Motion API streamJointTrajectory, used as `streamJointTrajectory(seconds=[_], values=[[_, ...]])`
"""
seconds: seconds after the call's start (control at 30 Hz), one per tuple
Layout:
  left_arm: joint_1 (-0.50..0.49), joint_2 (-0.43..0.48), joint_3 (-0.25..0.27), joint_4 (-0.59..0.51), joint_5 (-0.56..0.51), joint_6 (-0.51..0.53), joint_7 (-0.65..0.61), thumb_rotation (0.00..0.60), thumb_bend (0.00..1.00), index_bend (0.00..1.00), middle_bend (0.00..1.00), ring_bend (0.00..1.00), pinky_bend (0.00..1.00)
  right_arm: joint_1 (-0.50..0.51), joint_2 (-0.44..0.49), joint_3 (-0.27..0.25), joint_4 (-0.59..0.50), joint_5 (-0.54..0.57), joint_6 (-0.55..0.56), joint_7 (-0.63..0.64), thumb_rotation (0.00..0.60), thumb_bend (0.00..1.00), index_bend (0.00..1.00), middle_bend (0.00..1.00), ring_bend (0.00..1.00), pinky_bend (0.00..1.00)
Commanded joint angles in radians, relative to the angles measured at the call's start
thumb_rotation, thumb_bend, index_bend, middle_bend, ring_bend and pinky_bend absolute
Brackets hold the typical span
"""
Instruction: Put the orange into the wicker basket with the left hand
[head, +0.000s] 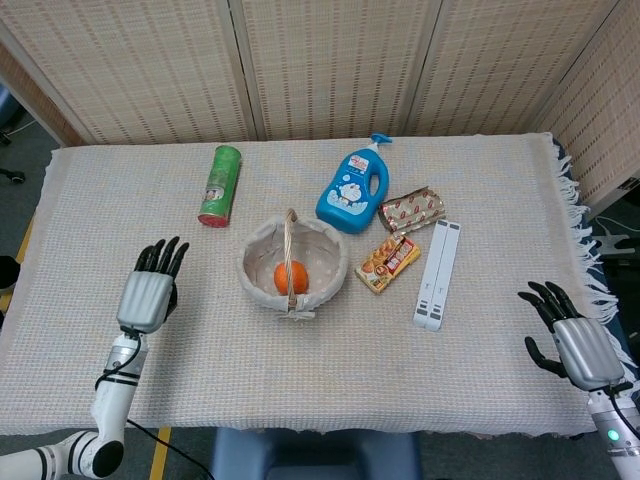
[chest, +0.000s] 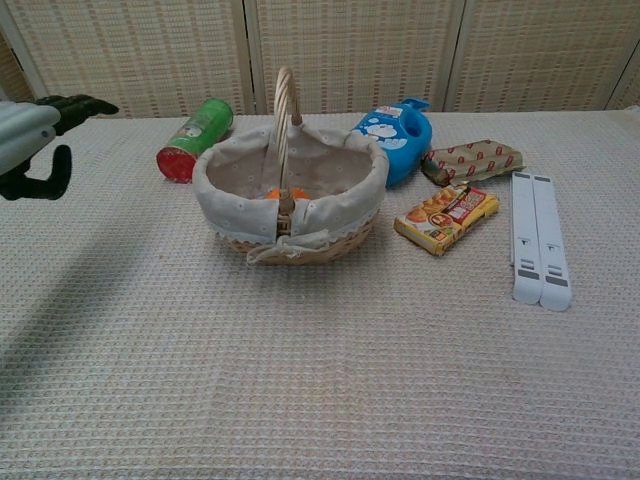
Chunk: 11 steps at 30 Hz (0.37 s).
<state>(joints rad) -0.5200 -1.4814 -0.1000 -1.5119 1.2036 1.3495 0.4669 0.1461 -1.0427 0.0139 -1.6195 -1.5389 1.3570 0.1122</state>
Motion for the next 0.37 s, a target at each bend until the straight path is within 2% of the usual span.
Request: streamJointTrajectory(seconds=[0.03, 0.2, 0.37], values=[[0.127, 0.079, 0.102, 0.014, 0.087, 0.08, -0.153, 0.6, 0.89, 0.0, 0.0, 0.0, 0.13, -0.001, -0.003, 0.001, -0.001, 0.003, 0.002, -0.006, 0.6, 0.35, 0.15, 0.05, 0.0, 0.46], [0.206, 0.113, 0.164, 0.028, 0.121, 0.091, -0.243, 0.6, 0.88, 0.0, 0.0, 0.0, 0.13, -0.002, -0.008, -0.001, -0.005, 0.007, -0.001, -0.023, 0.6, 0.35, 0.15, 0.05, 0.0, 0.46], [0.246, 0.12, 0.183, 0.044, 0.149, 0.097, -0.282, 0.6, 0.85, 0.0, 0.0, 0.0, 0.14, 0.0, -0.013, -0.004, -0.007, 0.011, -0.01, -0.041, 0.6, 0.35, 0.15, 0.05, 0.0, 0.46]])
